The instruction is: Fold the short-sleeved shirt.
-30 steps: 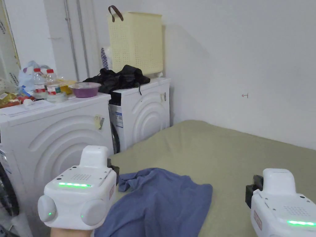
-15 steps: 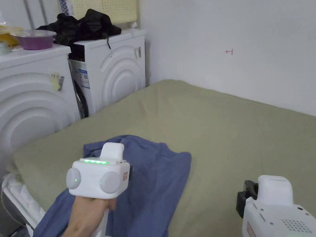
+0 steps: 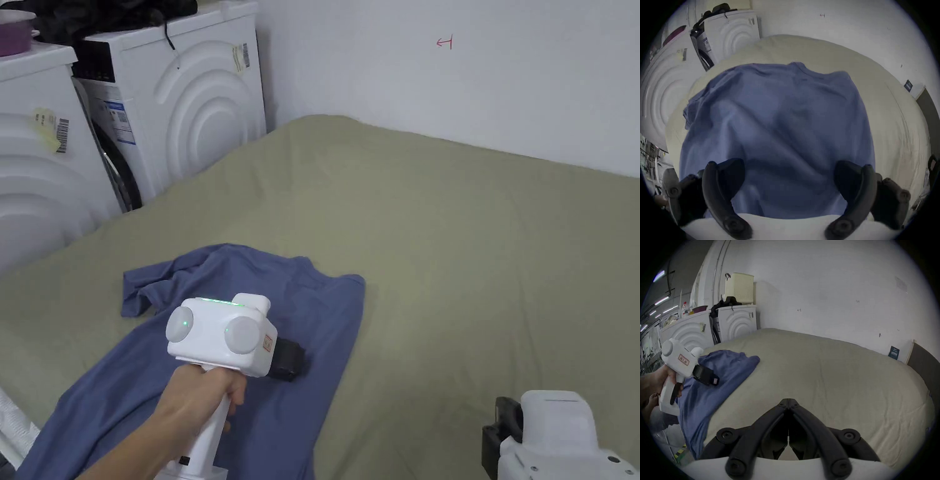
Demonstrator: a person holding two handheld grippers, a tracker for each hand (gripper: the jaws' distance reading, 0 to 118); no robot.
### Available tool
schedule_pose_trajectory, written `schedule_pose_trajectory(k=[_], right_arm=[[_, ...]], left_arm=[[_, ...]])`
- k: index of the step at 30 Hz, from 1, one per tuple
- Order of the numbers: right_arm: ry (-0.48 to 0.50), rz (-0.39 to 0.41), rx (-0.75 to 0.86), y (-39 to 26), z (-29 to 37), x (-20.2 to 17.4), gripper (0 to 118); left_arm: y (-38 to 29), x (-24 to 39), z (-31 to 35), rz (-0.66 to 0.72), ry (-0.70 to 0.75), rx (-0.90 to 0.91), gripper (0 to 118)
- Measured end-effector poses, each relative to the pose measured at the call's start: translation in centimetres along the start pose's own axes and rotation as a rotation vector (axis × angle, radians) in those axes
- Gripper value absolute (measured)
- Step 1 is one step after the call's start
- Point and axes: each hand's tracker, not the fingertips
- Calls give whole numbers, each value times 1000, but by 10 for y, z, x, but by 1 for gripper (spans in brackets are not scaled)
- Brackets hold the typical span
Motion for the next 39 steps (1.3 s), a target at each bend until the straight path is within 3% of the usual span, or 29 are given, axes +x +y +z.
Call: schedule_pose_trajectory(k=[3, 4, 5, 6, 7, 11, 14, 16, 23, 28, 34, 39], right_arm=[[-4, -8, -2, -2, 11, 7, 0], [-4, -13, -1, -2, 16, 10, 0], [-6, -12, 0, -2, 20, 14, 0], [-14, -8, 2, -2, 25, 17, 0], [-19, -8, 4, -1, 31, 22, 0], [-57, -27, 32, -2, 60, 52, 0], [-125, -43, 70, 5, 94, 82, 0], [-167, -64, 88, 8, 113, 104, 0], [-295, -86, 166, 8, 193, 161, 0], [-405, -155, 173, -7, 235, 206, 0], [-502, -187, 161, -23, 270, 244, 0], [-563, -221, 117, -46, 272, 273, 0]], left_arm=[[-10, 17, 27, 11, 29, -10, 112], [-10, 19, 34, 14, 34, -7, 107], [-1, 8, 17, 21, 38, 17, 91], [4, 7, 18, 27, 67, 55, 62], [6, 10, 21, 41, 113, 71, 0], [-3, 35, 80, -8, 122, 90, 0], [27, 35, 97, 38, 14, 166, 0], [45, 54, 123, -30, -32, 205, 0], [44, 206, 216, -240, -205, 342, 0], [18, 331, 270, -384, -413, 382, 0], [-33, 455, 283, -538, -596, 340, 0], [-75, 518, 217, -580, -623, 166, 0]])
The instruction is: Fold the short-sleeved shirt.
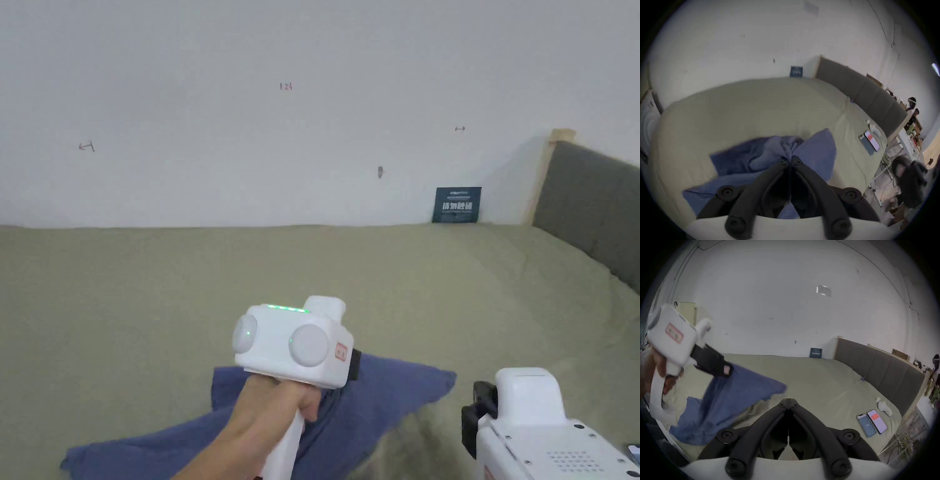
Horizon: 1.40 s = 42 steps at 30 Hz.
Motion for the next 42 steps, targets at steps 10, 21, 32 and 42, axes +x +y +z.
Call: schedule_pose_trajectory(k=[10, 21, 32, 42], right_arm=[[-17, -23, -110, -34, -40, 12, 0], [34, -26, -61, -23, -15, -11, 0], [108, 14, 63, -2, 11, -49, 0], [141, 40, 62, 10, 1, -81, 0]], left_arm=[[-38, -16, -88, 32, 19, -156, 14], [-73, -69, 137, 42, 257, 318, 62], [-176, -148, 306, 188, 648, 581, 0], [-171, -180, 278, 246, 591, 466, 0]])
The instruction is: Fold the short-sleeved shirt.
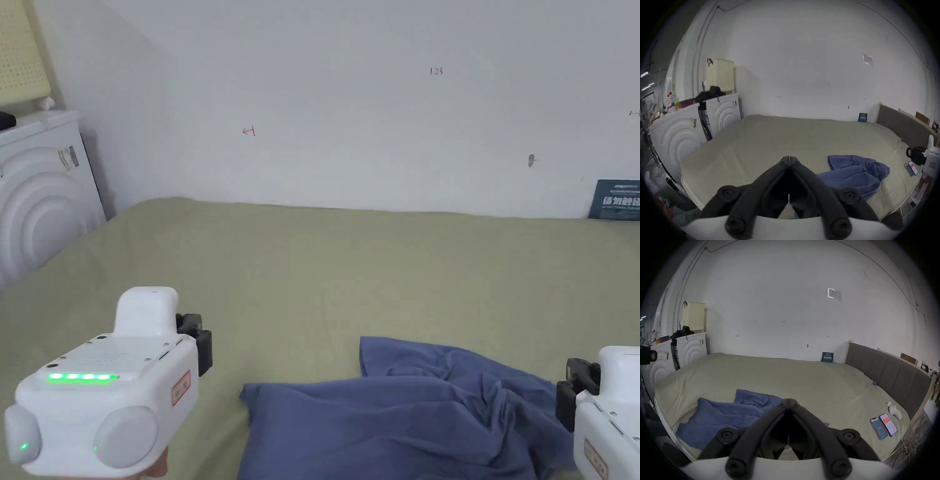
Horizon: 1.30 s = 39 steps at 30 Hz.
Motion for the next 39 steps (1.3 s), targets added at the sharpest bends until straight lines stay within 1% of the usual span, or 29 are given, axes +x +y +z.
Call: schedule_pose_trajectory(k=[3, 7, 10, 11, 12, 13, 14, 15, 16, 19, 20, 21, 23, 24, 25, 26, 28, 29, 30, 32, 35, 36, 38, 39], right_arm=[[0, 13, -30, -7, -15, -4, 0], [2, 24, -93, -24, -39, -6, 0], [-7, 30, -134, -36, -57, -5, 0], [-12, 28, -149, -39, -62, -4, 0], [-13, 28, -163, -42, -67, -2, 0], [-16, 29, -176, -45, -72, -2, 0], [-20, 30, -190, -49, -76, -1, 0], [-17, 31, -197, -51, -78, 0, 0], [-19, 36, -205, -55, -81, 2, 0], [-29, 42, -232, -63, -87, 8, 0], [-29, 35, -238, -66, -88, 12, 0], [-31, 31, -243, -67, -88, 14, 0], [-44, 25, -252, -70, -89, 19, 0], [-47, 19, -254, -71, -90, 22, 0], [-49, 11, -259, -72, -91, 25, 0], [-57, 7, -263, -72, -92, 29, 0], [-72, 13, -265, -69, -90, 36, 0], [-82, 16, -270, -68, -92, 41, 0], [-94, 15, -277, -67, -95, 48, 0], [-115, -7, -288, -66, -103, 63, 0], [-131, -4, -325, -63, -126, 82, 0], [-128, -5, -347, -63, -138, 89, 0], [-121, -38, -395, -63, -157, 101, 0], [-92, -67, -425, -58, -162, 104, 0]], left_arm=[[-9, -5, -64, 33, -57, -171, 0], [-32, -14, -172, 67, -70, -449, 0], [-49, -12, -229, 67, -43, -540, 0], [-51, -12, -245, 45, -43, -571, 10], [-56, -4, -247, 56, -57, -629, 45], [-64, -2, -260, 57, -50, -688, 106], [-65, 3, -264, 49, 6, -658, 118], [-71, 10, -270, 18, 5, -688, 112], [-84, -1, -300, -21, 24, -704, 107], [-95, 4, -315, -36, 21, -704, 107], [-87, 11, -304, -39, 27, -703, 106], [-85, 12, -302, -45, 30, -704, 103], [-77, 18, -290, -66, -31, -698, 62], [-71, 21, -287, -82, -56, -692, 25], [-70, 26, -286, -87, -61, -691, 4], [-69, 31, -284, -132, -19, -689, 4], [-63, 32, -282, -114, -60, -708, 4], [-62, 33, -280, -111, -49, -702, 4], [-59, 34, -280, -133, -28, -652, 4], [-55, 38, -268, -128, -29, -652, 4], [-58, 45, -257, -108, -54, -693, 4], [-59, 38, -269, -109, -54, -693, 4], [-60, 37, -271, -100, -63, -707, 4], [-60, 38, -271, -102, -64, -708, 4]])
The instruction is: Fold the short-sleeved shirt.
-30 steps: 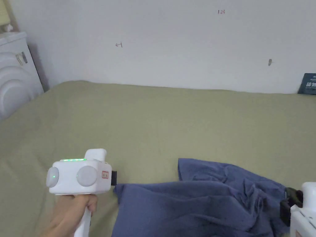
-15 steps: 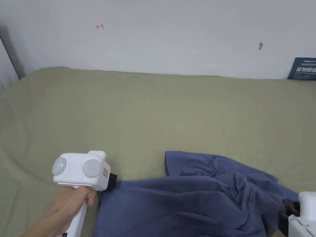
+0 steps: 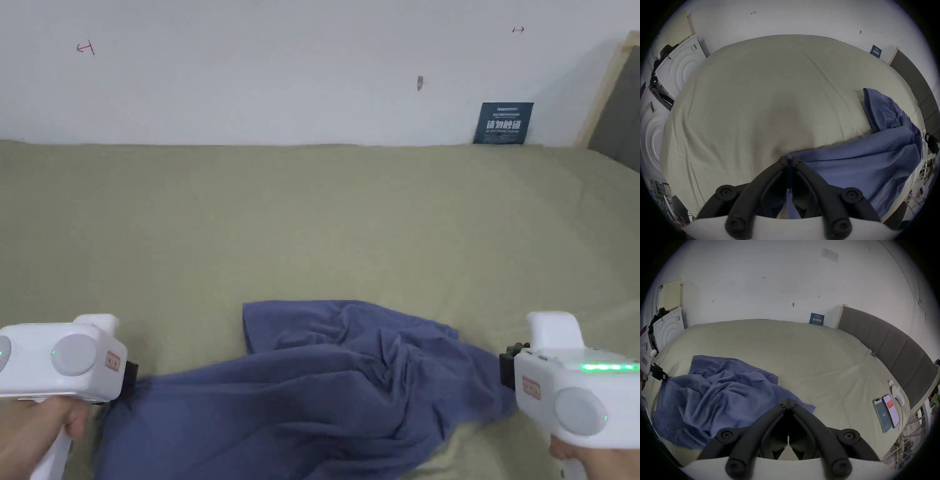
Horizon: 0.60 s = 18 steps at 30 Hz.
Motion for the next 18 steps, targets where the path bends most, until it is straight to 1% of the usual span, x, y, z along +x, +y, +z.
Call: schedule_pose_trajectory(k=[1, 2, 3, 4, 5, 6, 7, 8, 9, 11, 12, 13, 14, 15, 16, 17, 18], right_arm=[[53, -37, -32, 5, -8, 6, 0], [61, -61, -62, 8, -16, 11, 1], [29, -87, -93, 12, -27, 16, 7], [23, -96, -108, 14, -38, 23, 35], [37, -99, -161, 15, -49, 27, 75], [36, -101, -230, 13, -59, 30, 110], [39, -102, -192, 12, -65, 32, 115], [17, -77, -249, 8, -72, 33, 108], [-38, -39, -289, 5, -81, 31, 103], [-62, -16, -322, -5, -94, 32, 102], [-49, -24, -330, -11, -77, 29, 95], [20, -104, -303, -11, -70, 30, 86], [-14, -109, -289, -8, -63, 29, 77], [-12, -90, -285, -2, -54, 27, 54], [12, -107, -258, 3, -57, 33, 6], [32, -112, -247, 6, -50, 34, 6], [2, -96, -239, 15, -40, 33, 6]], left_arm=[[1, -3, -3, -2, -1, 0, 4], [1, -4, -4, 0, -5, -1, 4], [2, -4, -6, 4, -10, -4, 4], [3, -5, -7, 6, -13, -6, 4], [1, -5, -8, 8, -15, -6, 4], [1, -6, -9, 14, -18, -6, 4], [1, -6, -9, 15, -19, -4, 4], [1, -6, -9, 18, -20, -2, 4], [5, -15, -23, 24, -22, -1, 4], [9, -20, -30, 25, -21, 1, 4], [10, -21, -30, 30, -23, 2, 4], [6, -18, -26, 31, -25, 3, 4], [5, -19, -24, 32, -29, 6, 4], [7, -22, -22, 36, -34, 7, 4], [10, -27, -16, 37, -39, 5, 4], [6, -26, -2, 42, -46, 14, 4], [7, -29, 10, 53, -54, 30, 4]])
